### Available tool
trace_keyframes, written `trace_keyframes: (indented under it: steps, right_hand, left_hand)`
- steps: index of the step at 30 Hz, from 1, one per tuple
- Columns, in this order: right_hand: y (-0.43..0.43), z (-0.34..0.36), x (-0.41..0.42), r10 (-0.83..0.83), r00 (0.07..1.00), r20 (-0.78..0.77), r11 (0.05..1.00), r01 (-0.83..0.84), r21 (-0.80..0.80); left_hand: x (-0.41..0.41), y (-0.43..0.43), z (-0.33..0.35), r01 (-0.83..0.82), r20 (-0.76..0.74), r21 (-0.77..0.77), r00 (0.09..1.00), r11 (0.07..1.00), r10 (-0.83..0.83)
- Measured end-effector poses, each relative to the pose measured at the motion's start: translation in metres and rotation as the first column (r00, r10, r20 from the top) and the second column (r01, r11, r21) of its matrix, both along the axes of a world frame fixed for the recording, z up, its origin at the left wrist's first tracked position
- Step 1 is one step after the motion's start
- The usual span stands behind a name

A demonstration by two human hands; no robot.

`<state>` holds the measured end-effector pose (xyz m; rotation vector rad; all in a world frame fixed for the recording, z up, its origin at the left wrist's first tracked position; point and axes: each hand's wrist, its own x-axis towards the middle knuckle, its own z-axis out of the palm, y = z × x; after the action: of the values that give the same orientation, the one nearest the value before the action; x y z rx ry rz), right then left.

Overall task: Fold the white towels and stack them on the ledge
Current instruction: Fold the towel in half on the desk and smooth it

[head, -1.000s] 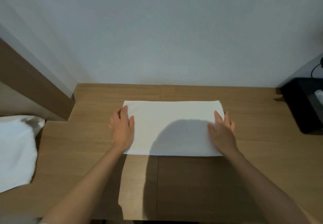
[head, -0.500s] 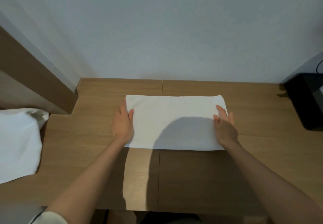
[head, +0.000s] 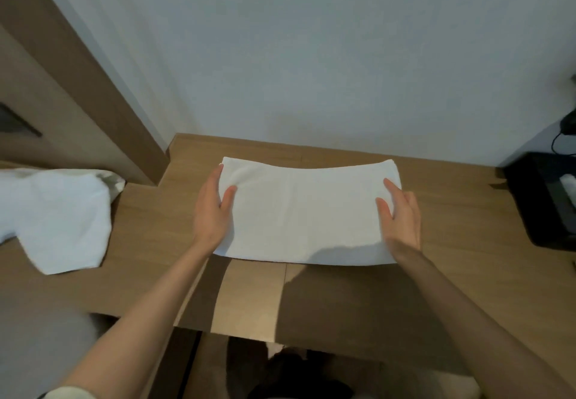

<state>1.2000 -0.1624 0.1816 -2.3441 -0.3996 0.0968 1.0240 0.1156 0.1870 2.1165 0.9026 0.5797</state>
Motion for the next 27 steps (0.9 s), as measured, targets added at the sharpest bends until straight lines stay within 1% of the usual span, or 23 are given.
trace_keyframes:
  steps: [3, 8, 13, 16, 21, 24, 27]
  right_hand:
    - [-0.005, 0.008, -0.011, 0.042, 0.999, -0.009, 0.999, -0.042, -0.004]
    - [-0.011, 0.019, -0.037, 0.190, 0.982, 0.000, 0.981, -0.190, 0.036]
    - [-0.006, 0.026, -0.067, 0.327, 0.944, -0.036, 0.940, -0.322, 0.111]
    - [0.000, 0.028, -0.091, 0.412, 0.908, -0.072, 0.905, -0.399, 0.145]
    - [0.022, 0.033, -0.142, 0.584, 0.805, -0.105, 0.807, -0.561, 0.186]
    - [0.040, 0.035, -0.180, 0.694, 0.709, -0.130, 0.719, -0.668, 0.194]
    - [0.063, 0.035, -0.219, 0.786, 0.603, -0.140, 0.619, -0.765, 0.179]
  left_hand:
    - [-0.026, -0.010, 0.008, -0.045, 0.041, -0.036, 0.998, 0.998, 0.047]
    - [-0.079, -0.044, 0.018, -0.139, 0.116, -0.041, 0.983, 0.990, 0.143]
    - [-0.140, -0.079, 0.019, -0.297, 0.126, -0.036, 0.946, 0.954, 0.299]
    - [-0.184, -0.097, 0.019, -0.395, 0.123, -0.073, 0.908, 0.916, 0.401]
    - [-0.262, -0.126, 0.014, -0.574, 0.074, -0.097, 0.811, 0.813, 0.581]
    - [-0.312, -0.142, 0.011, -0.659, 0.068, -0.076, 0.745, 0.748, 0.663]
    - [-0.361, -0.156, 0.008, -0.754, 0.044, -0.080, 0.651, 0.653, 0.758]
